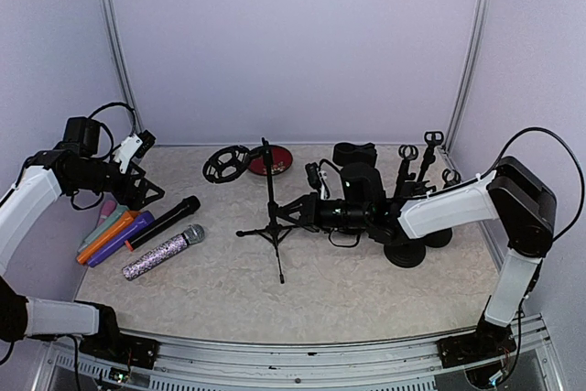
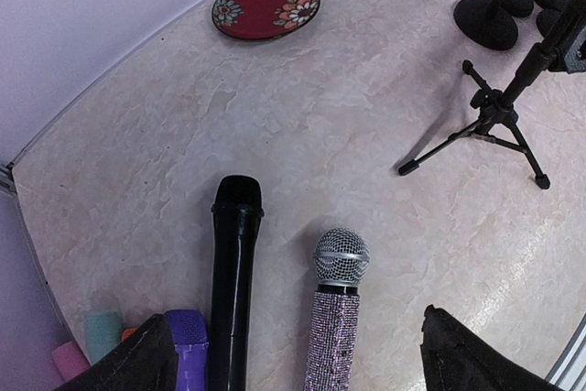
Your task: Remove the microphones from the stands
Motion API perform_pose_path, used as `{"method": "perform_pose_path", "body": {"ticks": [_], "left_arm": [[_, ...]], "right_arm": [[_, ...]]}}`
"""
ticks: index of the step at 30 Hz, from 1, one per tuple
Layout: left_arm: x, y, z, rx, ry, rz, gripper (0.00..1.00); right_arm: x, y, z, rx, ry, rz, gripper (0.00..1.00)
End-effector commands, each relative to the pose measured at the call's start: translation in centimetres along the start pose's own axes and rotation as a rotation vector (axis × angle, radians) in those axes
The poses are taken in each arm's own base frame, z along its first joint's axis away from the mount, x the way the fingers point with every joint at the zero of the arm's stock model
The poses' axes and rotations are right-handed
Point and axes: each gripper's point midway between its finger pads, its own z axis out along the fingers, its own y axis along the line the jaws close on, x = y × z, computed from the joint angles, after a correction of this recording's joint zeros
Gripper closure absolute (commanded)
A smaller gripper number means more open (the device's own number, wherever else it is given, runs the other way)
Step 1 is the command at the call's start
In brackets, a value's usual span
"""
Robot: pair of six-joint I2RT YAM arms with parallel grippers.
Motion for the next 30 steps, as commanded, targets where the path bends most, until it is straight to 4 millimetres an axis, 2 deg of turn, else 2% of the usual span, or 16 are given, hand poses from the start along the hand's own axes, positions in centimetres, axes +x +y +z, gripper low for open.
{"method": "perform_pose_path", "body": {"ticks": [1,7,15,30], "left_arm": [[0.4,-0.8,0.1,0.028,0.008,0.009,0.11],[0.4,-1.0,0.1,0.038,0.009,0.009,0.11],[0.5,-1.7,0.3,0.066,0.022,0.011,0.11],[0.7,-2.4,0.5,0.091,0.044,0.022,0.11]], "right_arm": [[-0.7,1.2,-0.1,-0.054,-0.029,-0.027,0.91],[-0.5,0.0,-0.3,0.017,-0.034,-0.062,1.0],[0.7,-2.2,-0.2,0.224,-0.026,-0.24,1.0],[0.0,-1.7,-1.1,0.53,-0.104,-0.684,1.0]]}}
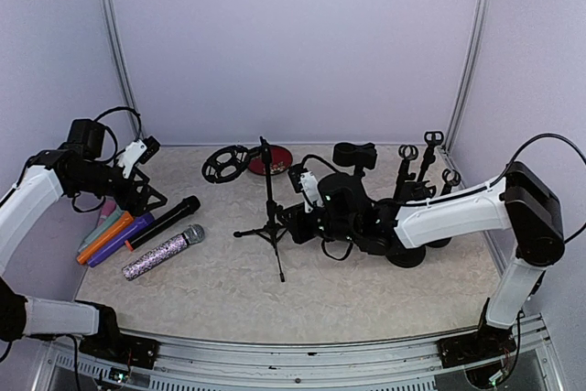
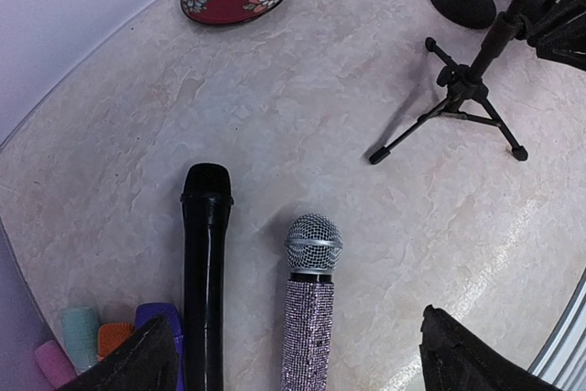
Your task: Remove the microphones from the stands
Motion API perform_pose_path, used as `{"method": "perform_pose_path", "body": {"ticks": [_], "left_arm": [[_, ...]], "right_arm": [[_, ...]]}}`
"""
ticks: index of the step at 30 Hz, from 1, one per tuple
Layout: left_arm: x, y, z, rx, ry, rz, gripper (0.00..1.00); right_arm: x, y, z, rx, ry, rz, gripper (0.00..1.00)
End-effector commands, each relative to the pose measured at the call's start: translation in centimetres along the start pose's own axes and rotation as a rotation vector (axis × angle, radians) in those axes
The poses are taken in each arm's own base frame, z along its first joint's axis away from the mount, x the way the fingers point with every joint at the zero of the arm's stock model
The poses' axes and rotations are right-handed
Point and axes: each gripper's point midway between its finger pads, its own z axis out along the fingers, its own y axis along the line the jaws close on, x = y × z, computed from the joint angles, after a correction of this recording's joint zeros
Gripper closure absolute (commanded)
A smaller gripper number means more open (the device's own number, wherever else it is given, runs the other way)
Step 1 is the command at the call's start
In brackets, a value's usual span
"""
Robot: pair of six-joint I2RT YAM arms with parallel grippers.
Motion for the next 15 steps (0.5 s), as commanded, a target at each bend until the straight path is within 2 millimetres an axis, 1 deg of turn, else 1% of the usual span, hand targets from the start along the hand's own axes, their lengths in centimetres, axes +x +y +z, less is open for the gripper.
{"method": "perform_pose_path", "body": {"ticks": [1,5,7,8,9,10,12,15], "left_arm": [[0.0,-0.7,0.2,0.032,0.006,0.014,0.11],[-0.1,-0.7,0.2,0.034,0.007,0.016,0.11],[0.0,-0.8,0.3,0.037,0.01,0.017,0.11],[0.0,-0.7,0.3,0.037,0.012,0.016,0.11],[0.0,-0.8,0.3,0.039,0.013,0.016,0.11],[0.0,-0.8,0.2,0.04,0.014,0.016,0.12],[0.0,-0.9,0.2,0.042,0.015,0.016,0.12],[0.1,-1.0,0.2,0.046,0.018,0.018,0.12]], "right_arm": [[0.2,-1.7,-0.8,0.197,0.017,-0.21,1.0],[-0.2,-1.2,-1.0,0.27,0.004,-0.33,1.0],[-0.6,-1.0,-1.1,0.283,-0.005,-0.347,1.0],[-0.9,-0.8,-1.3,0.279,-0.014,-0.338,0.96],[-1.2,-0.8,-1.5,0.274,-0.027,-0.315,0.88],[-1.6,-0.8,-1.8,0.252,-0.04,-0.286,0.83],[-2.2,-0.7,-2.2,0.158,-0.058,-0.18,0.72],[-2.8,-0.7,-2.7,-0.057,-0.047,-0.01,0.57]]}}
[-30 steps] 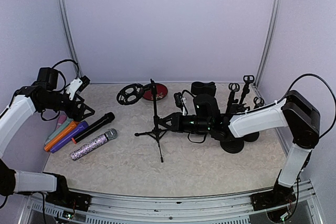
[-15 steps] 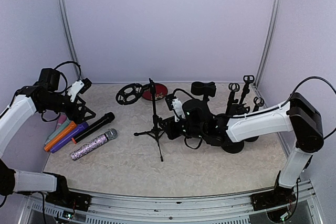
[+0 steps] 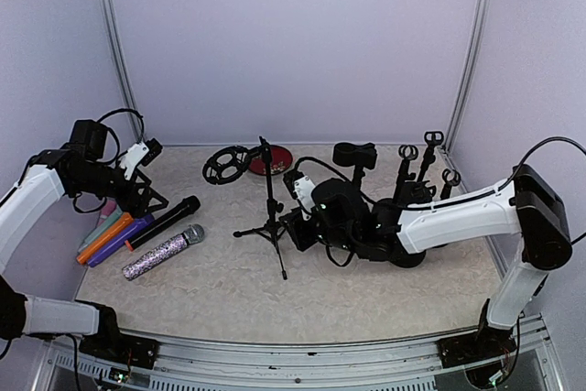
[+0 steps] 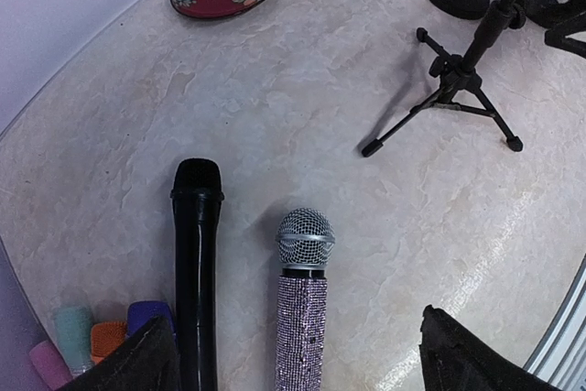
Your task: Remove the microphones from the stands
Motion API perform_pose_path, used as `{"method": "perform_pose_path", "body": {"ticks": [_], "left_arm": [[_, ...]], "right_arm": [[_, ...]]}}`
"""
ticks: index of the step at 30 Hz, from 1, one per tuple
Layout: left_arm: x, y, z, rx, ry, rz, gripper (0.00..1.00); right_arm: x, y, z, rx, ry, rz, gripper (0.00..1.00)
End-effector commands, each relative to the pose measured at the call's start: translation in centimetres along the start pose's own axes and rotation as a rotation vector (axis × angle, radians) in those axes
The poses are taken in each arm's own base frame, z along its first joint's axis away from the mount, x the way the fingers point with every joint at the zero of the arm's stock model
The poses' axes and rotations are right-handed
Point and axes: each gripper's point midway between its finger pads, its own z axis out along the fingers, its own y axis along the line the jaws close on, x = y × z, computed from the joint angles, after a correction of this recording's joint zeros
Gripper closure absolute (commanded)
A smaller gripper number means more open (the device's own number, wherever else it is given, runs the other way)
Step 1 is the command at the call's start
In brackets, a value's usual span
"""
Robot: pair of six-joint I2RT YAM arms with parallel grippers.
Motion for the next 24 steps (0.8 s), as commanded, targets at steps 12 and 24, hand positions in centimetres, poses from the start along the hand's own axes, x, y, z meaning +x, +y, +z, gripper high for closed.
{"method": "perform_pose_path", "body": {"ticks": [12,24], "left_arm": [[-0.1,-0.9,-0.4,0.029,0.005,0.024,0.12],[-0.2,-0.9,-0.6,0.025,0.009,0.04,0.12]], "right_arm": [[-2.1,0.2,0.1,-0.582,0.069,0.439,0.33],[-2.6,0.4,1.6,-0.606,0.032,0.482,0.46]]}}
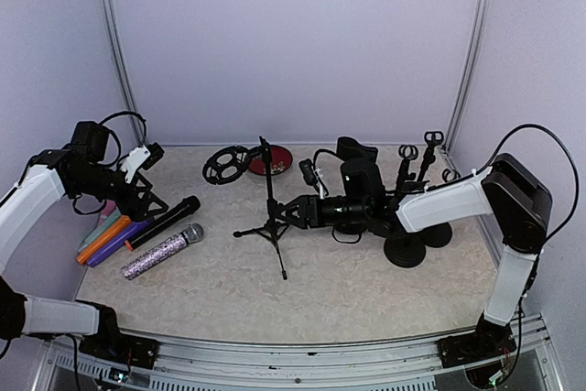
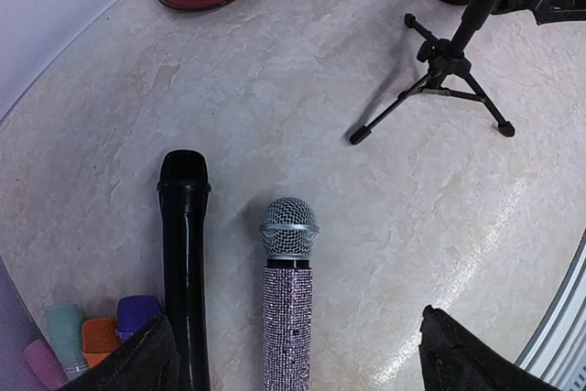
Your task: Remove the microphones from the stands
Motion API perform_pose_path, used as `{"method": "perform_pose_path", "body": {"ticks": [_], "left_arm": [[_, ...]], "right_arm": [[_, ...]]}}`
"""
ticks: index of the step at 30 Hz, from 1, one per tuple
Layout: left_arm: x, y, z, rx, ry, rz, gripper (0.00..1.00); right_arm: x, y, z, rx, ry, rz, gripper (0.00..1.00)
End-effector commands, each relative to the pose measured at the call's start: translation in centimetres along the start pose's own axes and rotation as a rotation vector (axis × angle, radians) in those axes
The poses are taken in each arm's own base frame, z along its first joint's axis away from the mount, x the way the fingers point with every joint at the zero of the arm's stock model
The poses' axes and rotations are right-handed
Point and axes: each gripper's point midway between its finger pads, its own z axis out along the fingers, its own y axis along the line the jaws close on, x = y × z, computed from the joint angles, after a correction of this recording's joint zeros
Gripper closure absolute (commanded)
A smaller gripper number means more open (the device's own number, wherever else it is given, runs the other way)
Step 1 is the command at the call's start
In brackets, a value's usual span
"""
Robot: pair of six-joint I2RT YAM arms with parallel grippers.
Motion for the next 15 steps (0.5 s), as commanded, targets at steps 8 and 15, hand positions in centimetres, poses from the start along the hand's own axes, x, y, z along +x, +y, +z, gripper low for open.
{"method": "perform_pose_path", "body": {"ticks": [8,15], "left_arm": [[-1.0,-0.1,-0.6,0.001,-0.017,0.029,0.12],[-1.1,-0.2,-0.8,-0.002,-0.016,0.037,0.12]], "right_arm": [[-1.9,1.9,1.1,-0.079,-0.06,-0.012,0.55],[-1.0,1.7,1.3,-0.064,-0.055,0.002,0.7]]}}
